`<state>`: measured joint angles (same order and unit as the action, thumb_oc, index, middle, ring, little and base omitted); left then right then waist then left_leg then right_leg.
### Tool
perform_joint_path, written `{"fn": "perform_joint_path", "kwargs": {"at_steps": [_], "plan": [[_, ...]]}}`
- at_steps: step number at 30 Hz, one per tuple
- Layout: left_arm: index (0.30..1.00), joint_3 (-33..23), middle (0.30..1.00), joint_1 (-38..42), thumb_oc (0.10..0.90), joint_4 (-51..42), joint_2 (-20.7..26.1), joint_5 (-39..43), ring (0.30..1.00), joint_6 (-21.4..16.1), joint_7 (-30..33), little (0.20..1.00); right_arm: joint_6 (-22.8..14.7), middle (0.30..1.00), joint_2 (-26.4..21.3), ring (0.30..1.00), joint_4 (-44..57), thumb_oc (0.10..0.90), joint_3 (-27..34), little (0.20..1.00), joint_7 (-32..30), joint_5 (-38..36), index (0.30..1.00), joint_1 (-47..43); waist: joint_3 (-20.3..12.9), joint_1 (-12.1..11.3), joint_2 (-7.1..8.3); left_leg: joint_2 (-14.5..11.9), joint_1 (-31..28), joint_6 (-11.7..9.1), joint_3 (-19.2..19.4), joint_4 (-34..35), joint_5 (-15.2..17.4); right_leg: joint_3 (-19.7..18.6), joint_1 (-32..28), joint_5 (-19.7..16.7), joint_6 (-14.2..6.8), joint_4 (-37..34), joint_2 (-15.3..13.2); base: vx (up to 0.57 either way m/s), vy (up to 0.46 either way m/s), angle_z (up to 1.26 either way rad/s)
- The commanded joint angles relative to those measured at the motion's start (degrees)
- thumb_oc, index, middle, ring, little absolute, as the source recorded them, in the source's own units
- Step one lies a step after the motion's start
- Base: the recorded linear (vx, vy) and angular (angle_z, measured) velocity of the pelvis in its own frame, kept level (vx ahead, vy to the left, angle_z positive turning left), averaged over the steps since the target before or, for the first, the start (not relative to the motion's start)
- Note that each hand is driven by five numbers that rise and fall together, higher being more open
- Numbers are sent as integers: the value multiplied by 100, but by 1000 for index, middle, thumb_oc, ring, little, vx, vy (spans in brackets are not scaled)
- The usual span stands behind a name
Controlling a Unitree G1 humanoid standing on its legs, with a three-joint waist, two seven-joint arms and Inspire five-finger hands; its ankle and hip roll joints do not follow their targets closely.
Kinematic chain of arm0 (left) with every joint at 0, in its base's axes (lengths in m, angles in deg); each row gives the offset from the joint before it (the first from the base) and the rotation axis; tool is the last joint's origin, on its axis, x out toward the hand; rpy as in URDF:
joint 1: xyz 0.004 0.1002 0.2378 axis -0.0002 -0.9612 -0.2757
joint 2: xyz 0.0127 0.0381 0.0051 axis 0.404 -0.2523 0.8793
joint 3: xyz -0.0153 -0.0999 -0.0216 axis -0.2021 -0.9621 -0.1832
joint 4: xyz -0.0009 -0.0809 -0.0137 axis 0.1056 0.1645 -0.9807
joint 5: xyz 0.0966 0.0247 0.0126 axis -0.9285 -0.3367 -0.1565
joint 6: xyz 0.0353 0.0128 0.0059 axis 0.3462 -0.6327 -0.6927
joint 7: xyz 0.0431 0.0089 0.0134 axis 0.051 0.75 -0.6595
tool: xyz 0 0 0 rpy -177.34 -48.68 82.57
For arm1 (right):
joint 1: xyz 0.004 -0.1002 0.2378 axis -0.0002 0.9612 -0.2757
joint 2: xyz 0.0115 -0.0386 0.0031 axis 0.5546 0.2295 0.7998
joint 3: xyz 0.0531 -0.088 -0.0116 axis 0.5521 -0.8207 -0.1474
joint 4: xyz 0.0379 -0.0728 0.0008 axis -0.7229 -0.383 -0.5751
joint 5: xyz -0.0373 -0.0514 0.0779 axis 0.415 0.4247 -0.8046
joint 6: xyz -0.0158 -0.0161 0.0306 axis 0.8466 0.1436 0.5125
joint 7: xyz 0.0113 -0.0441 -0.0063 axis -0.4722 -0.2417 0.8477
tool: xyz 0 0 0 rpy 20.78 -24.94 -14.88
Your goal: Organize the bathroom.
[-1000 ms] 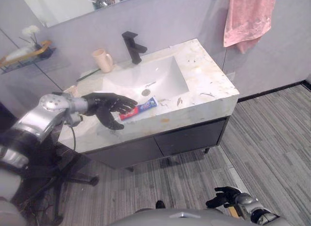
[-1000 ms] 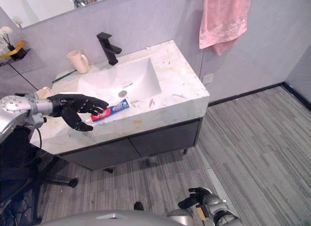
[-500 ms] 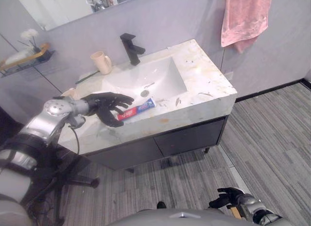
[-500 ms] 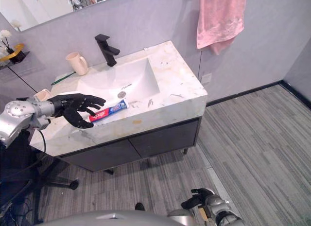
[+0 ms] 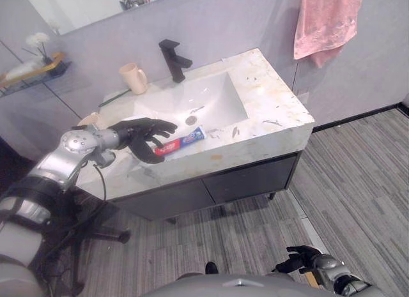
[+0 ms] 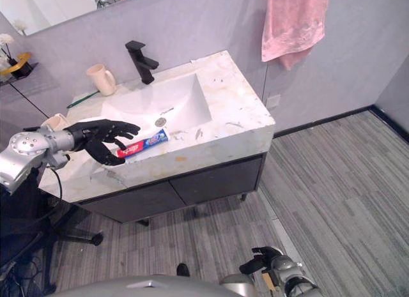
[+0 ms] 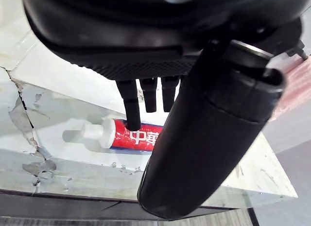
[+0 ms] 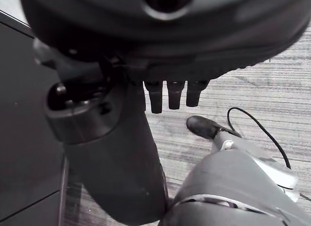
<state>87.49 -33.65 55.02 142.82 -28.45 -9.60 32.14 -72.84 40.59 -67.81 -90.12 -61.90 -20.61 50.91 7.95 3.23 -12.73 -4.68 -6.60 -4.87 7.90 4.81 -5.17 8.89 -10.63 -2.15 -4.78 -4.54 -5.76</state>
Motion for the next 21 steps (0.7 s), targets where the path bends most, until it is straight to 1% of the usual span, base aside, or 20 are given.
{"fn": "perform_joint_path", "kwargs": {"at_steps": [1,5,6,10,12,14,15,16,17,21], "plan": [[900,-1026,900,410,800,-7,154,-43,900,-223,322,900,33,900,-88,900,-231,800,-200,900,36,281,900,84,-152,-18,242,-379,321,-216,286,-401,-129,181,304,524,-51,425,-243,47,-1,0],[900,-1092,900,391,800,-88,158,-28,900,-280,396,900,27,900,-80,900,-230,800,-187,900,56,299,900,115,-156,-13,258,-383,297,-221,301,-372,-113,185,283,525,-52,406,-244,36,-5,1],[900,-1249,900,341,800,-324,167,-11,900,-221,499,900,20,900,-73,900,-224,800,-184,900,74,332,900,179,-169,-21,276,-394,281,-226,304,-334,-94,188,280,538,-54,403,-244,64,-10,0],[900,-1448,900,431,800,-788,113,48,900,76,907,900,-63,900,-185,900,-205,800,-139,900,142,409,900,280,-149,17,224,-416,348,-259,279,-370,-156,164,370,590,-43,495,-237,17,-1,0],[900,-1508,900,479,800,-930,120,60,900,181,986,900,-70,900,-235,900,-175,800,-111,900,160,437,900,324,-128,38,195,-422,364,-275,262,-396,-186,150,395,608,-43,533,-237,7,16,-2],[900,-1580,900,524,800,-1097,112,63,900,387,1063,900,-77,900,-296,900,-149,800,-79,900,178,477,900,372,-119,61,156,-425,377,-295,238,-424,-233,133,409,627,-40,561,-231,15,38,-3],[900,-1586,900,544,800,-1147,111,76,900,483,1069,900,-74,900,-317,900,-134,800,-73,900,184,488,900,389,-117,70,139,-427,380,-303,230,-432,-249,129,410,635,-41,570,-230,0,0,0],[900,-1586,900,548,800,-1155,111,78,900,500,1069,900,-73,900,-320,900,-131,800,-72,900,184,489,900,392,-117,71,137,-428,380,-304,229,-434,-251,130,409,636,-41,572,-230,0,0,0],[900,-1603,900,591,800,-1196,139,69,900,705,1030,900,-88,900,-346,900,-103,800,-44,900,176,502,900,444,-112,91,120,-428,375,-311,222,-452,-261,123,404,645,-48,594,-237,0,0,0],[900,-1595,900,677,800,-1090,315,184,900,873,863,900,-68,900,-346,900,-70,800,-20,900,168,519,900,482,-120,109,121,-413,305,-299,229,-414,-228,126,362,637,-72,578,-242,35,-4,0]]}}
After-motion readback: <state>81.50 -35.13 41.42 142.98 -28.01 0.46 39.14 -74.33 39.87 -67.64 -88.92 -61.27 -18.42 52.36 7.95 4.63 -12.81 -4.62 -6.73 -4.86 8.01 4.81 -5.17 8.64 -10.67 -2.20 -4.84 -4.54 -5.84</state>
